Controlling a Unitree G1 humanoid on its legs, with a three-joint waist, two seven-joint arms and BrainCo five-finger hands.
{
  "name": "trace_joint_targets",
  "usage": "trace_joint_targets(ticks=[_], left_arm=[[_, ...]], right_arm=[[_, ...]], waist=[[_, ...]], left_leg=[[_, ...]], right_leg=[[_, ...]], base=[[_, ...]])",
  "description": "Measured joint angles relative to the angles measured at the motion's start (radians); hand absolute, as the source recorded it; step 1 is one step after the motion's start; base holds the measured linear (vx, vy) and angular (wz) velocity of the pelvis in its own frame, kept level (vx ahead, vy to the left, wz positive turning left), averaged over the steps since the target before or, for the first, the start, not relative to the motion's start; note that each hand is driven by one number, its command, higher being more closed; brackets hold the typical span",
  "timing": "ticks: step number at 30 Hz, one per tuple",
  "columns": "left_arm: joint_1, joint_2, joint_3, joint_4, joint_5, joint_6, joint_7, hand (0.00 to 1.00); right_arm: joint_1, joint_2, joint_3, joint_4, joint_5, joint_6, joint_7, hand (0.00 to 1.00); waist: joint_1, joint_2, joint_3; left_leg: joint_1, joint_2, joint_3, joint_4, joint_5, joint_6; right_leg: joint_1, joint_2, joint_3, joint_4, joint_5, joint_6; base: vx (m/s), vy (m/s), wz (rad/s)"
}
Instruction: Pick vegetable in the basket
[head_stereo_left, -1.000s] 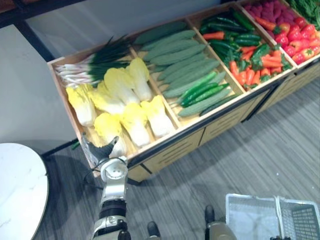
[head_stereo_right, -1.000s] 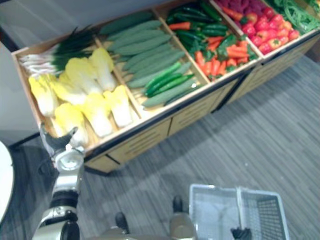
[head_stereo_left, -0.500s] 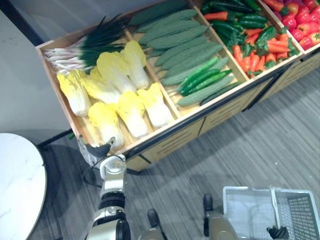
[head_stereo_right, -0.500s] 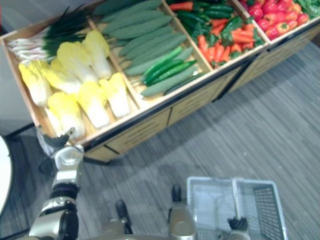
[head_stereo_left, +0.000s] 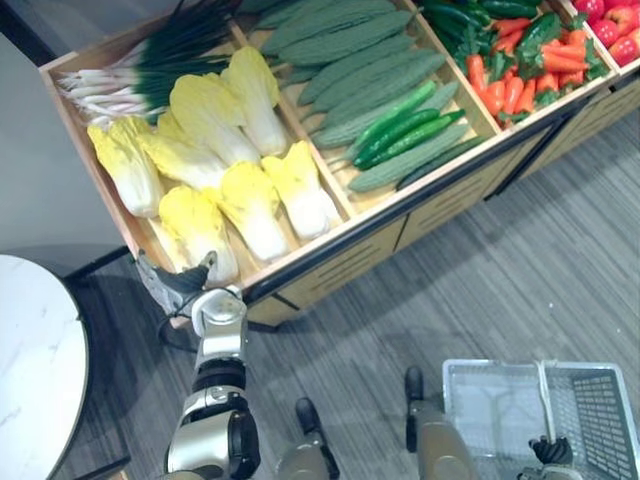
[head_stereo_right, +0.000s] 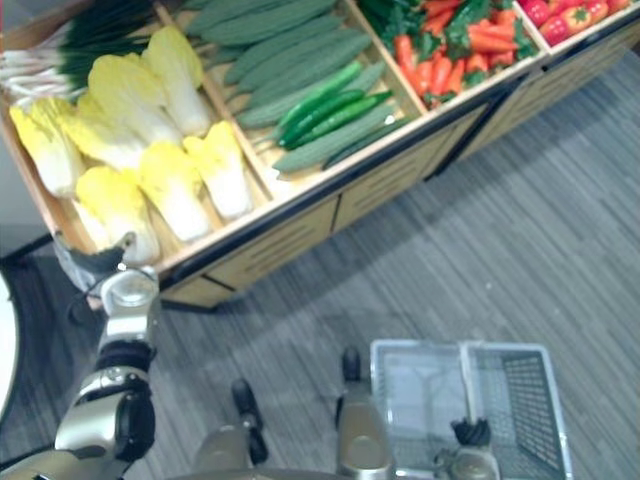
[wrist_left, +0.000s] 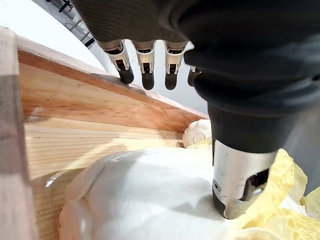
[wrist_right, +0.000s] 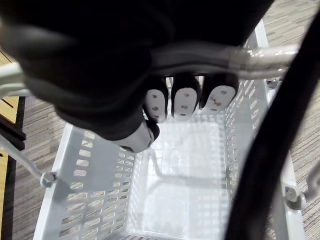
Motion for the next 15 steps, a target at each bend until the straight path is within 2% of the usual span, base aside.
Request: trace_joint_targets(ticks=[6,10,13,15], left_arm=[[0.000,0.000,-0.009,-0.050,0.007,0.001,0.001,0.00],[0.000,0.000,-0.024,-0.067,0.008,0.003,0.001,0.00],[-0.017,-0.013,-0.090,-0.073,0.007,0.007,-0.053,0.00],[-0.031,-0.028,-0.114,-0.080,0.015,0.009,-0.052,0.00]], right_arm=[[-0.003,0.010,0.009,0.000,0.000,-0.006,-0.003,1.00],[-0.003,0.012,0.009,0.000,0.001,-0.006,-0.007,1.00],[-0.017,0.024,0.010,0.000,0.000,-0.007,-0.007,1.00],[-0.021,0.032,0.010,0.000,0.000,-0.007,-0.007,1.00]], waist=[[0.002,-0.020,0.018],[0.002,-0.022,0.019],[-0.002,-0.038,0.030],[-0.004,-0.048,0.039]], left_leg=[[-0.002,-0.001,0.000,0.002,0.000,0.000],[-0.002,-0.002,0.001,0.002,0.000,0.000],[-0.001,-0.002,0.004,0.002,0.000,0.000],[0.000,-0.002,0.008,0.002,0.000,0.000]], right_leg=[[0.000,-0.002,0.001,0.002,0.000,0.001],[0.000,-0.002,0.001,0.002,0.001,0.001],[-0.002,-0.002,0.007,0.002,0.001,0.001],[-0.002,-0.001,0.010,0.002,0.001,0.001]], base=[[0.00,0.000,0.00],[0.01,-0.002,0.00],[0.04,-0.007,-0.04],[0.03,-0.004,-0.05]])
